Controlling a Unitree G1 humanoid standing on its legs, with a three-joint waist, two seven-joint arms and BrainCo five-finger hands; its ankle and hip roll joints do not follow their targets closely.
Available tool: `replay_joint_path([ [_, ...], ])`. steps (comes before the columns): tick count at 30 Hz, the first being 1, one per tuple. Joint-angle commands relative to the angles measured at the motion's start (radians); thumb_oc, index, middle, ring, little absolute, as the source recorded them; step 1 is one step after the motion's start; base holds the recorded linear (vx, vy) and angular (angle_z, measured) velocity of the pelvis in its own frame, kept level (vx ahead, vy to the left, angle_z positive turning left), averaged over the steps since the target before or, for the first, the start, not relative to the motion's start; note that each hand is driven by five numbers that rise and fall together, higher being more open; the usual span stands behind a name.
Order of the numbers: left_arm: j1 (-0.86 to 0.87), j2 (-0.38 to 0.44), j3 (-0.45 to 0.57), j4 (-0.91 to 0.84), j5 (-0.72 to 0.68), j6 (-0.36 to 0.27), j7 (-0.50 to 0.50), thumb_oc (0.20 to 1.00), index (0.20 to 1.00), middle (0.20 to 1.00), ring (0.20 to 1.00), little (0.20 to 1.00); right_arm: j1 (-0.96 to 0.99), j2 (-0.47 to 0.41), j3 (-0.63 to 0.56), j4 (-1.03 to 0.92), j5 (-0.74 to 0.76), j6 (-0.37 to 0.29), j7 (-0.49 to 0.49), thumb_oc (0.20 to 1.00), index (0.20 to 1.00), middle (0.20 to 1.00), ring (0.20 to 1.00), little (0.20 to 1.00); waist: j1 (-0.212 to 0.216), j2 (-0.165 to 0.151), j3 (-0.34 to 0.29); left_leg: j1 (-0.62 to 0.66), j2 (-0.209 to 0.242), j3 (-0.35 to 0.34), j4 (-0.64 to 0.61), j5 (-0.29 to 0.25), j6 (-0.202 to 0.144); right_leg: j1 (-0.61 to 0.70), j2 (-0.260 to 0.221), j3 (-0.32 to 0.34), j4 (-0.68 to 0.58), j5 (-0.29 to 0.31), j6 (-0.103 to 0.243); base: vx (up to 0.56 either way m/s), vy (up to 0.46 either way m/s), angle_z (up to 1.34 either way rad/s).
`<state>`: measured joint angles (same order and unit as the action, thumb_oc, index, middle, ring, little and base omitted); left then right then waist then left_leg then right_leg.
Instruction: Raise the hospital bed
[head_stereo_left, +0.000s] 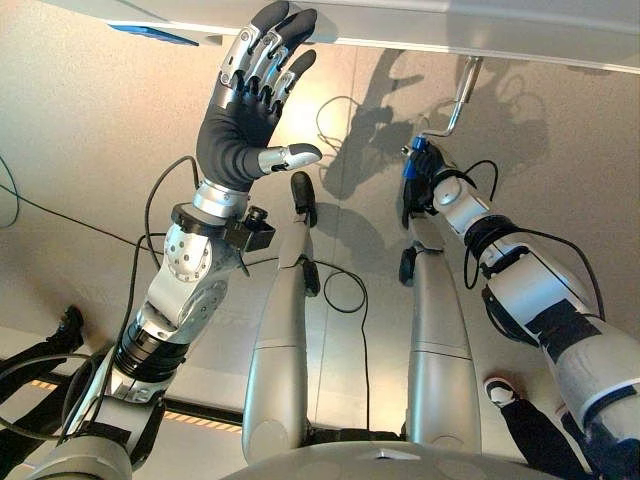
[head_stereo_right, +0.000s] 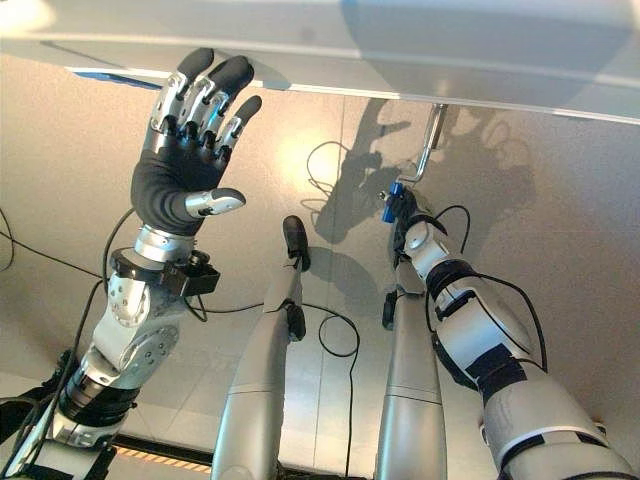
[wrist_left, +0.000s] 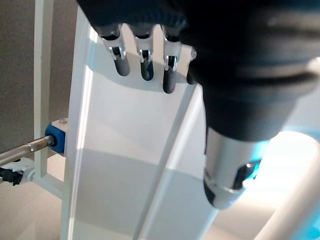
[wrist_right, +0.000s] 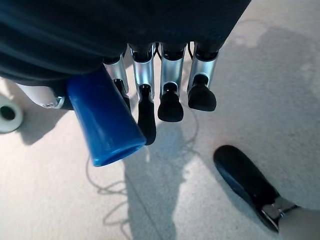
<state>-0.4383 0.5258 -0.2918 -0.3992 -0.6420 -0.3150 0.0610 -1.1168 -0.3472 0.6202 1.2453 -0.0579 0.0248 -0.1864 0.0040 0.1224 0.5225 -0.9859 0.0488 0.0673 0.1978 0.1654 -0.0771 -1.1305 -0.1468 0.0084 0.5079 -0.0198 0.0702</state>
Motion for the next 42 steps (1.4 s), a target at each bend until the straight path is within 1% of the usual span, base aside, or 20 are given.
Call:
replay_joint_path([
  [1, 0.002, 0.009, 0.035, -0.079, 0.063, -0.060, 0.000, 1.000, 1.000, 1.000, 1.000, 1.000, 0.097, 0.284, 0.218, -0.165, -0.193, -0.081, 0.135, 0.200, 0.200, 0.200, 0.200, 0.200, 0.016, 0.056, -0.002, -0.020, -0.055, 0.009, 0.154, -0.153, 0.037, 0.044, 0.008, -0.043, -0.127, 0.077, 0.061, 0.00, 0.000, 0.00],
  [3, 0.011, 0.015, 0.037, -0.079, 0.069, -0.064, 0.000, 1.000, 1.000, 1.000, 1.000, 1.000, 0.089, 0.282, 0.277, -0.271, -0.237, -0.099, 0.166, 0.200, 0.200, 0.200, 0.200, 0.200, 0.011, 0.051, -0.002, -0.016, -0.054, 0.008, 0.150, -0.152, 0.034, 0.051, 0.007, -0.044, -0.134, 0.079, 0.062, 0.00, 0.000, 0.00],
  [4, 0.011, 0.015, 0.037, -0.079, 0.069, -0.064, 0.000, 1.000, 1.000, 1.000, 1.000, 1.000, 0.089, 0.282, 0.277, -0.271, -0.237, -0.099, 0.166, 0.200, 0.200, 0.200, 0.200, 0.200, 0.011, 0.051, -0.002, -0.016, -0.054, 0.008, 0.150, -0.152, 0.034, 0.051, 0.007, -0.044, -0.134, 0.079, 0.062, 0.01, 0.003, -0.04],
  [5, 0.022, 0.016, 0.038, -0.084, 0.068, -0.071, -0.001, 1.000, 1.000, 1.000, 1.000, 1.000, 0.097, 0.280, 0.288, -0.339, -0.217, -0.116, 0.180, 0.200, 0.200, 0.200, 0.200, 0.200, 0.009, 0.051, -0.002, -0.013, -0.053, 0.007, 0.147, -0.151, 0.033, 0.053, 0.006, -0.043, -0.135, 0.079, 0.062, 0.00, 0.007, -0.05],
  [7, 0.033, 0.014, 0.041, -0.090, 0.065, -0.076, -0.001, 1.000, 1.000, 1.000, 1.000, 1.000, 0.110, 0.284, 0.280, -0.394, -0.165, -0.131, 0.192, 0.200, 0.200, 0.200, 0.200, 0.200, 0.006, 0.049, -0.002, -0.010, -0.053, 0.007, 0.146, -0.150, 0.033, 0.055, 0.006, -0.043, -0.137, 0.079, 0.062, 0.00, 0.008, -0.06],
  [9, 0.045, 0.028, 0.043, -0.094, 0.056, -0.087, 0.002, 1.000, 1.000, 1.000, 1.000, 1.000, 0.150, 0.236, 0.244, -0.590, 0.002, -0.175, 0.187, 0.200, 0.200, 0.200, 0.200, 0.200, -0.003, 0.040, -0.002, -0.009, -0.051, 0.008, 0.145, -0.146, 0.033, 0.060, 0.005, -0.044, -0.142, 0.082, 0.063, 0.00, 0.006, -0.04],
  [11, 0.058, 0.048, 0.042, -0.092, 0.056, -0.093, 0.000, 1.000, 1.000, 1.000, 1.000, 1.000, 0.182, 0.161, 0.214, -0.736, 0.115, -0.211, 0.186, 0.200, 0.200, 0.200, 0.200, 0.200, -0.014, 0.029, -0.002, -0.006, -0.050, 0.009, 0.142, -0.144, 0.033, 0.061, 0.006, -0.043, -0.144, 0.083, 0.063, 0.00, 0.000, 0.00],
  [13, 0.072, 0.075, 0.046, -0.095, 0.064, -0.101, -0.002, 1.000, 1.000, 1.000, 1.000, 1.000, 0.230, 0.044, 0.157, -0.923, 0.242, -0.257, 0.174, 0.200, 0.200, 0.200, 0.200, 0.200, -0.028, 0.019, -0.002, -0.002, -0.047, 0.011, 0.140, -0.143, 0.033, 0.065, 0.006, -0.042, -0.146, 0.085, 0.064, 0.00, 0.000, 0.00],
  [14, 0.072, 0.074, 0.044, -0.095, 0.064, -0.101, -0.002, 1.000, 1.000, 1.000, 1.000, 1.000, 0.233, 0.039, 0.155, -0.929, 0.244, -0.254, 0.175, 0.200, 0.200, 0.200, 0.200, 0.200, -0.026, 0.020, -0.002, -0.001, -0.047, 0.011, 0.140, -0.143, 0.033, 0.066, 0.006, -0.042, -0.146, 0.085, 0.064, 0.00, 0.000, 0.00],
  [15, 0.079, 0.096, 0.042, -0.096, 0.072, -0.116, -0.001, 1.000, 1.000, 1.000, 1.000, 1.000, 0.300, -0.060, 0.087, -1.061, 0.338, -0.298, 0.172, 0.200, 0.200, 0.200, 0.200, 0.200, -0.038, 0.013, -0.002, 0.000, -0.048, 0.012, 0.141, -0.144, 0.035, 0.068, 0.006, -0.041, -0.147, 0.087, 0.065, 0.01, 0.003, 0.03],
  [17, 0.091, 0.120, 0.056, -0.102, 0.087, -0.122, -0.001, 1.000, 1.000, 1.000, 1.000, 1.000, 0.371, -0.157, 0.002, -1.193, 0.416, -0.336, 0.169, 0.200, 0.200, 0.200, 0.200, 0.200, -0.054, 0.005, -0.002, 0.005, -0.047, 0.012, 0.138, -0.145, 0.035, 0.073, 0.006, -0.041, -0.150, 0.085, 0.067, 0.01, -0.004, 0.05],
  [21, 0.138, 0.152, 0.102, -0.119, 0.085, -0.131, -0.026, 1.000, 1.000, 1.000, 1.000, 1.000, 0.541, -0.256, -0.184, -1.368, 0.538, -0.391, 0.191, 0.200, 0.200, 0.200, 0.200, 0.200, -0.075, -0.005, -0.002, 0.015, -0.046, 0.014, 0.137, -0.149, 0.036, 0.081, 0.010, -0.038, -0.150, 0.085, 0.071, 0.00, -0.009, 0.08],
  [25, 0.185, 0.155, 0.149, -0.128, 0.073, -0.131, -0.053, 1.000, 1.000, 1.000, 1.000, 1.000, 0.673, -0.266, -0.369, -1.454, 0.640, -0.437, 0.206, 0.200, 0.200, 0.200, 0.200, 0.200, -0.093, -0.014, -0.002, 0.025, -0.044, 0.017, 0.136, -0.154, 0.036, 0.090, 0.012, -0.035, -0.152, 0.083, 0.072, 0.00, -0.011, 0.05],
  [27, 0.208, 0.152, 0.174, -0.131, 0.062, -0.131, -0.071, 1.000, 1.000, 1.000, 1.000, 1.000, 0.714, -0.261, -0.441, -1.476, 0.640, -0.455, 0.189, 0.200, 0.200, 0.200, 0.200, 0.200, -0.097, -0.016, -0.002, 0.032, -0.043, 0.018, 0.132, -0.155, 0.035, 0.094, 0.013, -0.034, -0.153, 0.081, 0.073, 0.00, 0.000, 0.00],
  [28, 0.209, 0.152, 0.174, -0.131, 0.061, -0.130, -0.071, 1.000, 1.000, 1.000, 1.000, 1.000, 0.716, -0.261, -0.443, -1.479, 0.640, -0.453, 0.189, 0.200, 0.200, 0.200, 0.200, 0.200, -0.097, -0.016, -0.002, 0.033, -0.043, 0.018, 0.132, -0.155, 0.035, 0.095, 0.013, -0.034, -0.153, 0.081, 0.073, 0.00, 0.000, 0.00],
  [29, 0.219, 0.139, 0.191, -0.132, 0.047, -0.130, -0.087, 1.000, 1.000, 1.000, 1.000, 1.000, 0.741, -0.241, -0.505, -1.480, 0.670, -0.471, 0.185, 0.200, 0.200, 0.200, 0.200, 0.200, -0.102, -0.017, -0.002, 0.036, -0.042, 0.018, 0.131, -0.156, 0.035, 0.097, 0.015, -0.033, -0.151, 0.078, 0.072, 0.00, 0.000, 0.00],
  [32, 0.233, 0.116, 0.220, -0.136, 0.027, -0.130, -0.107, 1.000, 1.000, 1.000, 1.000, 1.000, 0.775, -0.203, -0.596, -1.478, 0.702, -0.499, 0.165, 0.200, 0.200, 0.200, 0.200, 0.200, -0.107, -0.022, -0.002, 0.044, -0.042, 0.019, 0.126, -0.159, 0.033, 0.105, 0.019, -0.031, -0.155, 0.074, 0.074, 0.00, -0.011, 0.01],
  [33, 0.233, 0.106, 0.226, -0.137, 0.015, -0.126, -0.116, 1.000, 1.000, 1.000, 1.000, 1.000, 0.784, -0.175, -0.637, -1.455, 0.712, -0.519, 0.135, 0.200, 0.200, 0.200, 0.200, 0.200, -0.111, -0.026, -0.002, 0.050, -0.043, 0.018, 0.122, -0.160, 0.033, 0.111, 0.021, -0.030, -0.157, 0.072, 0.074, 0.00, 0.000, 0.00],
  [38, 0.225, 0.087, 0.240, -0.137, -0.008, -0.128, -0.131, 1.000, 1.000, 1.000, 1.000, 1.000, 0.792, -0.145, -0.716, -1.386, 0.686, -0.544, 0.055, 0.200, 0.200, 0.200, 0.200, 0.200, -0.118, -0.031, -0.002, 0.059, -0.043, 0.017, 0.120, -0.163, 0.032, 0.121, 0.022, -0.029, -0.161, 0.069, 0.074, 0.00, -0.006, 0.00],
  [42, 0.220, 0.081, 0.244, -0.132, -0.013, -0.126, -0.135, 1.000, 1.000, 1.000, 1.000, 1.000, 0.797, -0.137, -0.746, -1.298, 0.693, -0.550, 0.023, 0.200, 0.200, 0.200, 0.200, 0.200, -0.118, -0.033, -0.002, 0.063, -0.042, 0.016, 0.117, -0.163, 0.033, 0.123, 0.024, -0.031, -0.161, 0.067, 0.072, 0.00, -0.008, 0.00],
])
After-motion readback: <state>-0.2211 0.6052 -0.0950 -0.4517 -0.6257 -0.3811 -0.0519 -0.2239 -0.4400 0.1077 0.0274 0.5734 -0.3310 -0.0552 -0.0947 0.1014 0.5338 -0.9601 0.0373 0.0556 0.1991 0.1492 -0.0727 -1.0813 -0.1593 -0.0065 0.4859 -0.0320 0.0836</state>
